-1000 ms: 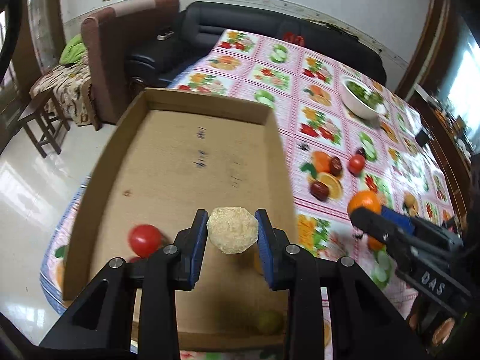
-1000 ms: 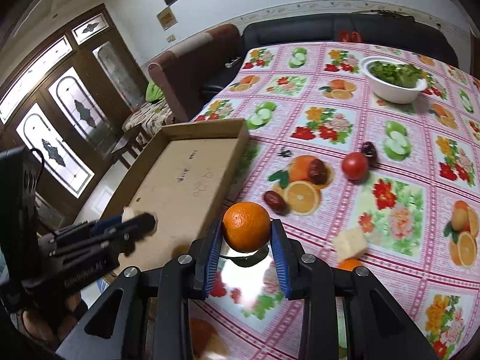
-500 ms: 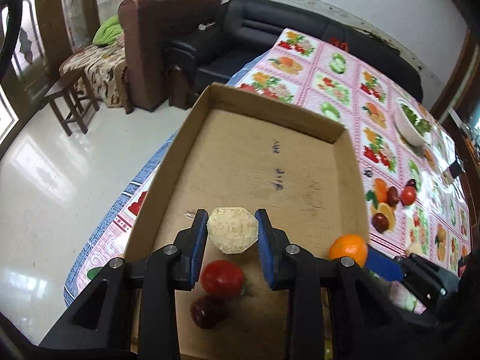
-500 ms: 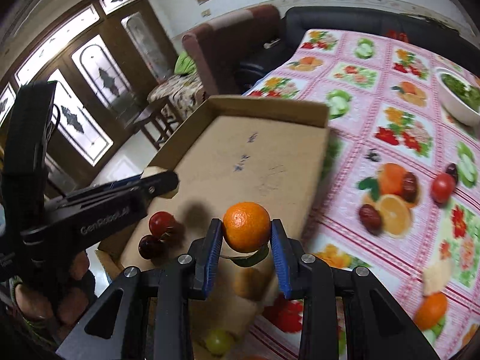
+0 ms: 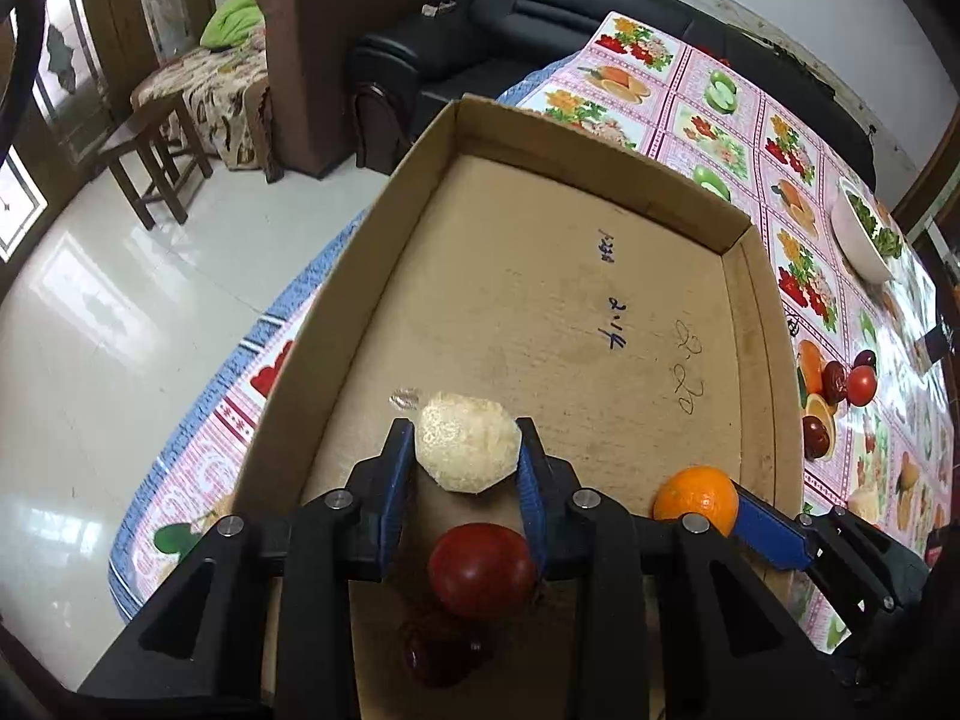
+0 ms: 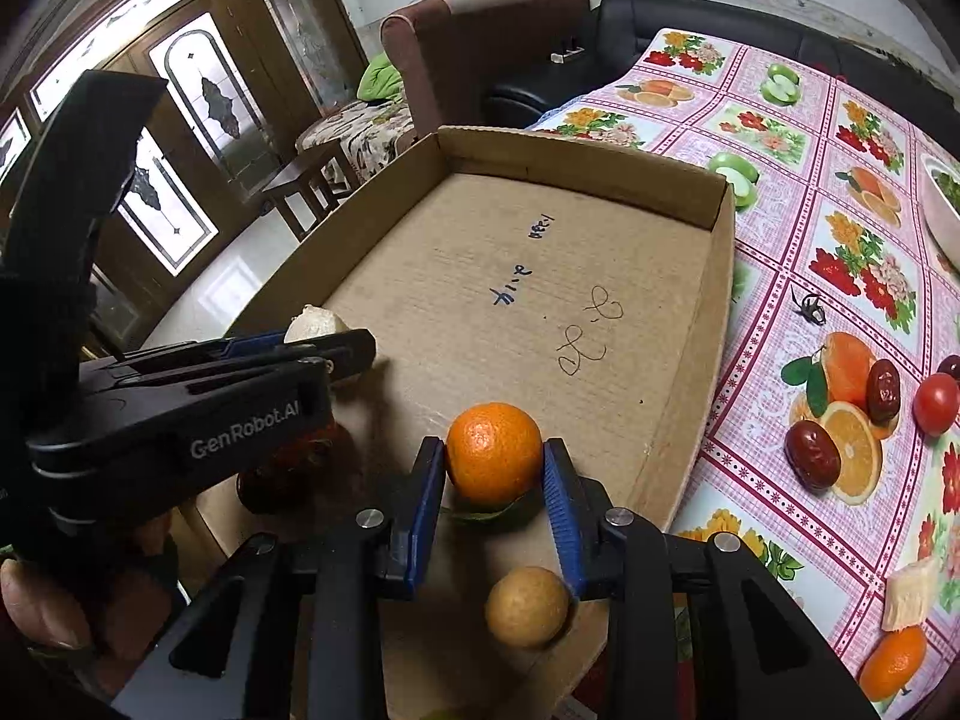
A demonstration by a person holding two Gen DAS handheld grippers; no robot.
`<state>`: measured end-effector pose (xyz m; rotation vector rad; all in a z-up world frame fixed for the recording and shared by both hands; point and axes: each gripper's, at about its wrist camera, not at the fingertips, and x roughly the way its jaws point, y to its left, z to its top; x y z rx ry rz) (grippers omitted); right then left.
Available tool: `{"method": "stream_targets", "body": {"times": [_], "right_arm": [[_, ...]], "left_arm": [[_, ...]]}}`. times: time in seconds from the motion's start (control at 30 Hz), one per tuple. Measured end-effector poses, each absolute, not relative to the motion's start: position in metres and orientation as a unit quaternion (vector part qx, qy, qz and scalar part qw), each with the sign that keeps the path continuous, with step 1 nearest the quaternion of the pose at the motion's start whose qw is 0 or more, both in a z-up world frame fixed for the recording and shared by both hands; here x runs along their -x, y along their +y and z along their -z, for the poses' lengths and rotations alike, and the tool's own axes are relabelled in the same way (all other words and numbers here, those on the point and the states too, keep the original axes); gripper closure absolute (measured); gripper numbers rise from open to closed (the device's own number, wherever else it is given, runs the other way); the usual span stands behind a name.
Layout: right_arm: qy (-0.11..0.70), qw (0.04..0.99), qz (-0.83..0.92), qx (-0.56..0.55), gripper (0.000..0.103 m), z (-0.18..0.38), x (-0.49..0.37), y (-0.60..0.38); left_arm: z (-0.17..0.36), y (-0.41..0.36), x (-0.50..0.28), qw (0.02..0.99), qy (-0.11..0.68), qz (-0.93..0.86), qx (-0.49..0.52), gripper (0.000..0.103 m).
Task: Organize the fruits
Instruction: 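Carry the beige ball into the tray and open the left tool while the right tool releases the orange there, then move both tools back over the row of fruit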
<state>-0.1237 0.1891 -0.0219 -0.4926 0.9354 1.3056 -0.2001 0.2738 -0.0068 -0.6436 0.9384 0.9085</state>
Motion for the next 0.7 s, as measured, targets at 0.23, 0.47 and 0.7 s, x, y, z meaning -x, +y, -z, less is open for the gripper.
{"method": "stream_targets", "body": {"times": [0.23,0.47,0.7], "right_arm": [[0.408,0.673,-0.578,0.215,0.056,0.016,0.125,0.184],[0.402,0.68,-0.579,0.202,0.051,0.007,0.124,0.168],[0.387,0.692,-0.585,0.173,0.051,-0.014,0.118,0.136]], "left_arm": [[-0.009,0.264,0.206,0.753,0.409,-0.424,0.293,0.06],[-0.029,0.249,0.213,0.763,0.388,-0.431,0.286,0.058],[-0.042,0.235,0.21,0.771,0.379,-0.431,0.275,0.053]]}}
